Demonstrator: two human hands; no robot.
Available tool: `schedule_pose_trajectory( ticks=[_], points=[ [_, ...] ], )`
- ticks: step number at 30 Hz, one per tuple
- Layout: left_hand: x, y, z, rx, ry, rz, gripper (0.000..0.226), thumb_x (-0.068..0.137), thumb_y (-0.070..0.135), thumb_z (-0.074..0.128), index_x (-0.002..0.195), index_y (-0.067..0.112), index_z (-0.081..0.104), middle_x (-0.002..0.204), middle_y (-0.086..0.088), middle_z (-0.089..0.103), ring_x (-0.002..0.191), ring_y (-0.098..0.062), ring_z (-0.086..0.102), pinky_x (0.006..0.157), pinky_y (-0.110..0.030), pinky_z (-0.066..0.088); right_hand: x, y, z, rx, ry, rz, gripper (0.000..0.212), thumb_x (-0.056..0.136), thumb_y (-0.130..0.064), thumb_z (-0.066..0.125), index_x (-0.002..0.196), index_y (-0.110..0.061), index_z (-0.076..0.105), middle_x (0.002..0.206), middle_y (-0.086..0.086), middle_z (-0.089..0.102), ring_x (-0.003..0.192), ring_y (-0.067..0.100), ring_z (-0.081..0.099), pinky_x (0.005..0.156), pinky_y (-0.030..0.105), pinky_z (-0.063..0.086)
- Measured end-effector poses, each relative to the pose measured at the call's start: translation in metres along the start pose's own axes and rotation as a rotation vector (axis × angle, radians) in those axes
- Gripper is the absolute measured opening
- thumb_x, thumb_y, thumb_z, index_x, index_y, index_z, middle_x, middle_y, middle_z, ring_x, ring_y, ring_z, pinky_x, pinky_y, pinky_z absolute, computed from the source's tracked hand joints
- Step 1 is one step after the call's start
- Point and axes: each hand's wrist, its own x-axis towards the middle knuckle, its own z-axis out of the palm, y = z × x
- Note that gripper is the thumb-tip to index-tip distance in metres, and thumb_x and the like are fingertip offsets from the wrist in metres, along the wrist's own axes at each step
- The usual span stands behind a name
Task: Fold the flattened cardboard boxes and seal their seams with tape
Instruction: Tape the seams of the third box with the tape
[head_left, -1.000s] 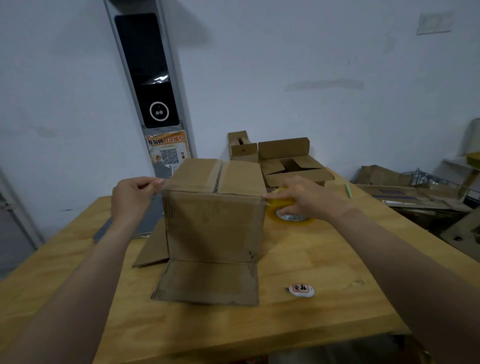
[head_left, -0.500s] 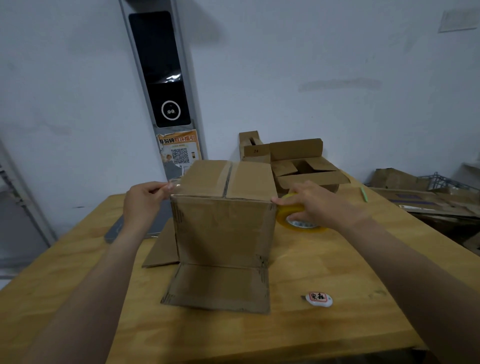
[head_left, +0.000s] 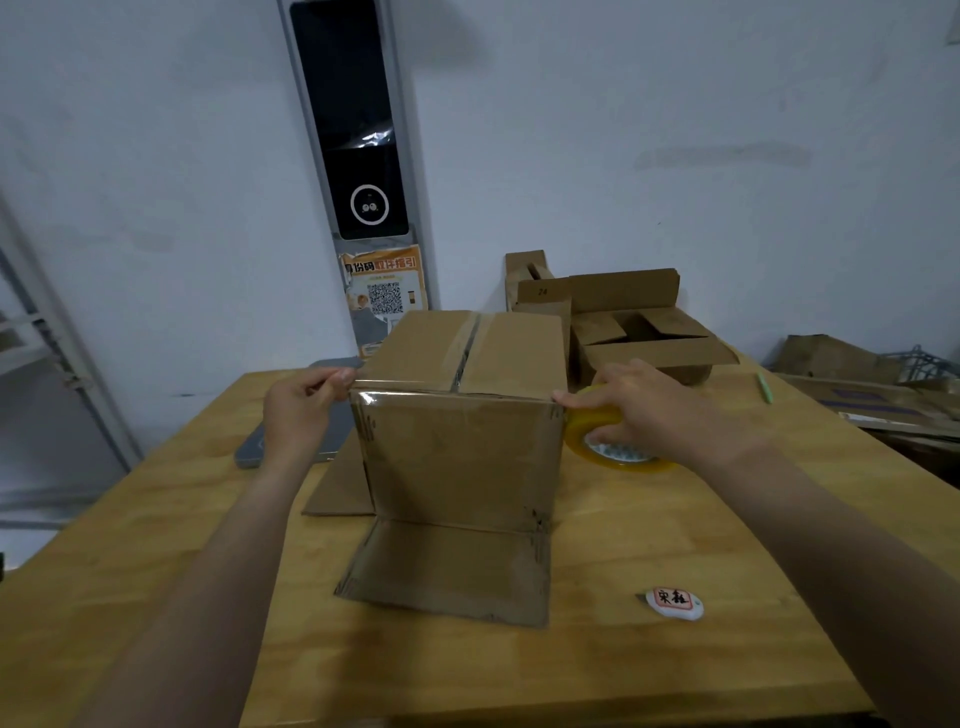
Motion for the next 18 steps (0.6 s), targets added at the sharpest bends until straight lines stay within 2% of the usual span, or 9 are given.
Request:
schedule_pose_trajectory(
  ticks=[3, 8, 10, 12, 14, 18],
  points=[
    [0.002, -0.009, 0.001, -0.07, -0.013, -0.046, 0.011, 0.096, 0.026, 0.07, 0.1, 0.02, 0.078, 0.082, 0.003, 0.074, 0.078, -0.006, 0.066, 0.076, -0.021, 0.048, 0.003, -0.003, 0.001, -0.018, 0.006, -0.005, 0.066, 0.094, -0.042, 0.067, 0.148, -0.058, 0.033, 0.126, -0.006, 0.052, 0.116, 0.017, 0.043, 0.092, 0.029, 0.039],
    [-0.003, -0.017, 0.008, -0.139, 0.034, -0.067, 0.015, 0.1, 0.024, 0.064, 0.094, 0.027, 0.077, 0.068, 0.017, 0.069, 0.069, 0.01, 0.061, 0.067, -0.005, 0.044, 0.007, -0.012, -0.001, -0.022, 0.015, -0.032, 0.066, 0.095, -0.043, 0.066, 0.15, -0.056, 0.032, 0.127, -0.006, 0.052, 0.115, 0.017, 0.041, 0.097, 0.031, 0.041],
    [-0.005, -0.019, 0.009, -0.125, 0.054, -0.057, 0.015, 0.102, 0.025, 0.063, 0.099, 0.023, 0.077, 0.074, 0.016, 0.07, 0.07, 0.01, 0.061, 0.067, -0.007, 0.045, 0.007, -0.013, -0.001, -0.025, 0.021, -0.05, 0.066, 0.095, -0.044, 0.065, 0.151, -0.056, 0.031, 0.131, -0.006, 0.051, 0.118, 0.017, 0.041, 0.099, 0.032, 0.042],
    [-0.003, -0.022, 0.009, -0.097, 0.057, -0.036, 0.016, 0.103, 0.028, 0.061, 0.102, 0.024, 0.076, 0.081, 0.014, 0.071, 0.073, 0.007, 0.062, 0.07, -0.015, 0.048, 0.007, -0.014, -0.001, -0.031, 0.019, -0.056, 0.067, 0.095, -0.045, 0.065, 0.151, -0.055, 0.03, 0.134, -0.007, 0.05, 0.119, 0.016, 0.041, 0.1, 0.032, 0.042],
    [-0.003, -0.022, 0.011, -0.076, 0.048, -0.029, 0.018, 0.105, 0.028, 0.057, 0.106, 0.025, 0.075, 0.087, 0.014, 0.072, 0.083, -0.002, 0.065, 0.073, -0.019, 0.048, 0.007, -0.016, -0.001, -0.034, 0.016, -0.056, 0.066, 0.095, -0.045, 0.064, 0.151, -0.056, 0.03, 0.134, -0.008, 0.05, 0.119, 0.016, 0.042, 0.1, 0.032, 0.042],
    [0.0, -0.019, 0.016, 0.0, 0.005, -0.088, 0.037, 0.11, 0.033, 0.044, 0.128, 0.016, 0.071, 0.118, 0.005, 0.069, 0.113, -0.012, 0.061, 0.081, -0.016, 0.043, 0.01, -0.022, -0.001, -0.053, 0.02, -0.069, 0.066, 0.095, -0.046, 0.064, 0.152, -0.055, 0.029, 0.133, -0.007, 0.051, 0.114, 0.015, 0.042, 0.097, 0.03, 0.041]
  ],
)
